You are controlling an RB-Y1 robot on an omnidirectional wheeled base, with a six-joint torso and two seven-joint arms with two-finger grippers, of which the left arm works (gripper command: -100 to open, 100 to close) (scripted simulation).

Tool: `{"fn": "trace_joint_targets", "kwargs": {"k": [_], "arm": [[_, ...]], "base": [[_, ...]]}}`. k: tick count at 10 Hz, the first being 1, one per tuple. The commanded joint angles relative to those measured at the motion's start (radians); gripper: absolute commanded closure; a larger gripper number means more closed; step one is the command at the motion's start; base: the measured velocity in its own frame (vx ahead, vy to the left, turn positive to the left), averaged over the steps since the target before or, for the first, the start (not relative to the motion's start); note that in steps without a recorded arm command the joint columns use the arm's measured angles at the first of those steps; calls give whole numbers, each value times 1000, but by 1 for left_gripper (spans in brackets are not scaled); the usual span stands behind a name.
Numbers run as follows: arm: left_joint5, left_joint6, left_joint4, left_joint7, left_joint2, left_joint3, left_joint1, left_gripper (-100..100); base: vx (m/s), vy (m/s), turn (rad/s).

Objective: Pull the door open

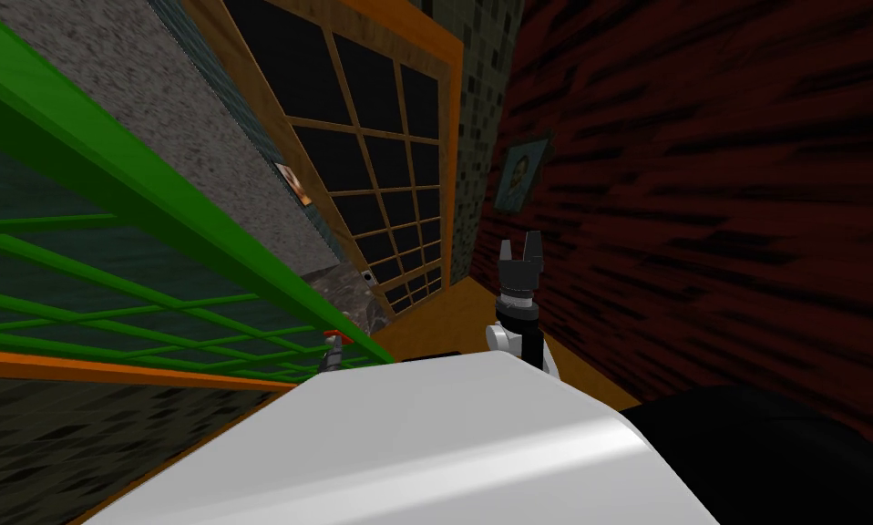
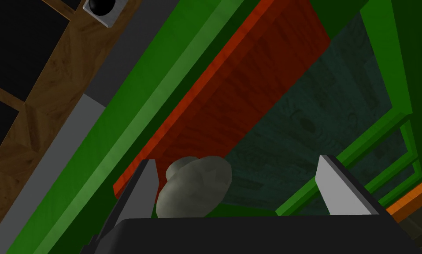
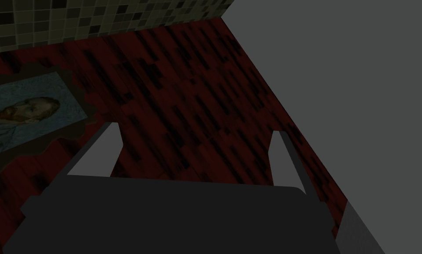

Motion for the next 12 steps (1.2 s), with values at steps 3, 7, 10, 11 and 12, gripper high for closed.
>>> {"fn": "trace_joint_targets", "kwargs": {"k": [3, 7, 10, 11, 12], "arm": [[14, 19, -21, 46, 22, 27, 20, 100], [14, 19, -21, 46, 22, 27, 20, 100], [14, 19, -21, 46, 22, 27, 20, 100], [8, 20, -47, 82, -8, -20, 27, 100], [13, 20, -47, 97, -7, -25, 26, 100]], "base": [[-19, 14, -45], [-9, 1, 10], [9, 2, -8], [-27, -30, -79], [-35, -15, -69]]}}
